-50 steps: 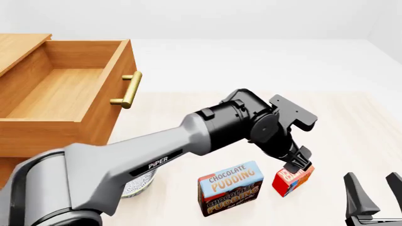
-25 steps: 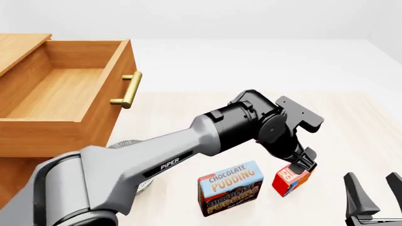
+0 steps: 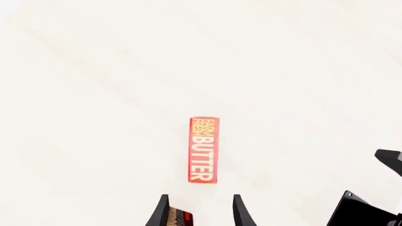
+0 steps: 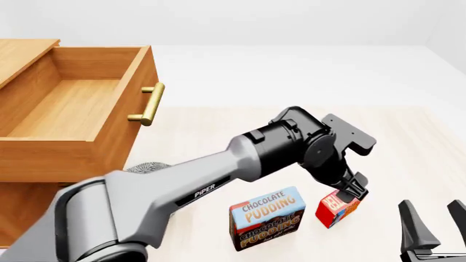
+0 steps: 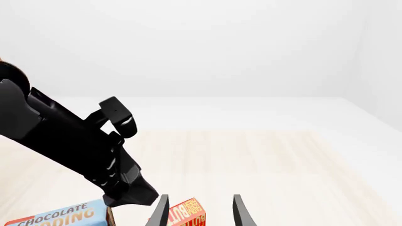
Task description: Put the butter at the back in the top drawer of the cabinet and close it.
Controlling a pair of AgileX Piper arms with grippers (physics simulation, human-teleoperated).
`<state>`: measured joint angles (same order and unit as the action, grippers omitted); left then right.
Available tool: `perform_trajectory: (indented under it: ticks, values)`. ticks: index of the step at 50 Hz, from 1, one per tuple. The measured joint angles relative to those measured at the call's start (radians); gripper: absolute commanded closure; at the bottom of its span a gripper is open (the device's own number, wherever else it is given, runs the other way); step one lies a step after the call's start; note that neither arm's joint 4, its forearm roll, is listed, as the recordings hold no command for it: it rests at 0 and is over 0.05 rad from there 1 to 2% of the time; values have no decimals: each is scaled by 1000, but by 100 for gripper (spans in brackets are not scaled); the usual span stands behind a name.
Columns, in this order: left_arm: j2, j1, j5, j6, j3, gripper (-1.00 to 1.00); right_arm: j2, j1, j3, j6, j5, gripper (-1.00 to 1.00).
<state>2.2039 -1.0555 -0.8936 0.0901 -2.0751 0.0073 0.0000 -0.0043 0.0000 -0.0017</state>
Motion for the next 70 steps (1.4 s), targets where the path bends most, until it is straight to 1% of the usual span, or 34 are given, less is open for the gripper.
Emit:
perform_trajectory:
  ticks: [70]
  values:
    - [183, -17, -102, 7, -244, -100, 0, 0, 0, 0, 0, -100]
